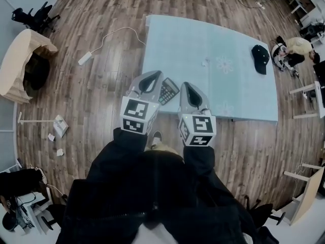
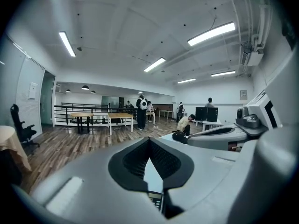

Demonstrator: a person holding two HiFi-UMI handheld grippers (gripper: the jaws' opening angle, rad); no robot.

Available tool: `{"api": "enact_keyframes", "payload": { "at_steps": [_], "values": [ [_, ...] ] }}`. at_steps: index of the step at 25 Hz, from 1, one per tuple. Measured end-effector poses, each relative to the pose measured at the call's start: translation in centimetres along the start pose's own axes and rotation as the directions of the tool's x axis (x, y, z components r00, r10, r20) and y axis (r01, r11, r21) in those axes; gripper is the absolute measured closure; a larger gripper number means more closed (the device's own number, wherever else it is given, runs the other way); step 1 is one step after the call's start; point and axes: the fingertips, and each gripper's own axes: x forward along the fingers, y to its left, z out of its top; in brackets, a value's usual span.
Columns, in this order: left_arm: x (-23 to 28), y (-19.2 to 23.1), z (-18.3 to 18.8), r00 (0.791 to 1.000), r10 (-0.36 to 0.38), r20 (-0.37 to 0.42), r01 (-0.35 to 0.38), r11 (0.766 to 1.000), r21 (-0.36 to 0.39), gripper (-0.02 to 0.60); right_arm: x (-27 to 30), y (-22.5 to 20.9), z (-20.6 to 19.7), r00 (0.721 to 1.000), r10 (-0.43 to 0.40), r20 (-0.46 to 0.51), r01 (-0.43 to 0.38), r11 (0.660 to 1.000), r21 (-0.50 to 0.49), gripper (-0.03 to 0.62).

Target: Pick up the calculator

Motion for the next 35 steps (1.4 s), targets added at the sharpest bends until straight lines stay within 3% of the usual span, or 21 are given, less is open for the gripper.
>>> {"api": "enact_keyframes", "payload": {
  "at_steps": [10, 21, 35],
  "values": [
    [0.3, 0.6, -2.9, 0.997, 0.009, -0.074, -0.010, 1.000, -0.013, 0.581, 0.9, 0.1, -2.2, 0.998, 0.009, -0.056, -0.007, 1.000, 0.025, 0.594],
    [1.6, 2.9, -10.3, 0.978, -0.021, -0.208, -0.002, 0.994, -0.113, 0.581, 2.1, -0.8, -8.2, 0.979, -0.049, -0.200, 0.057, 0.998, 0.036, 0.593],
    [3.0, 4.3, -20.0, 0.920, -0.064, -0.386, 0.000, 0.986, -0.165, 0.581, 5.6, -1.5, -18.0, 0.921, -0.058, -0.385, 0.095, 0.992, 0.079, 0.593]
  ]
}}
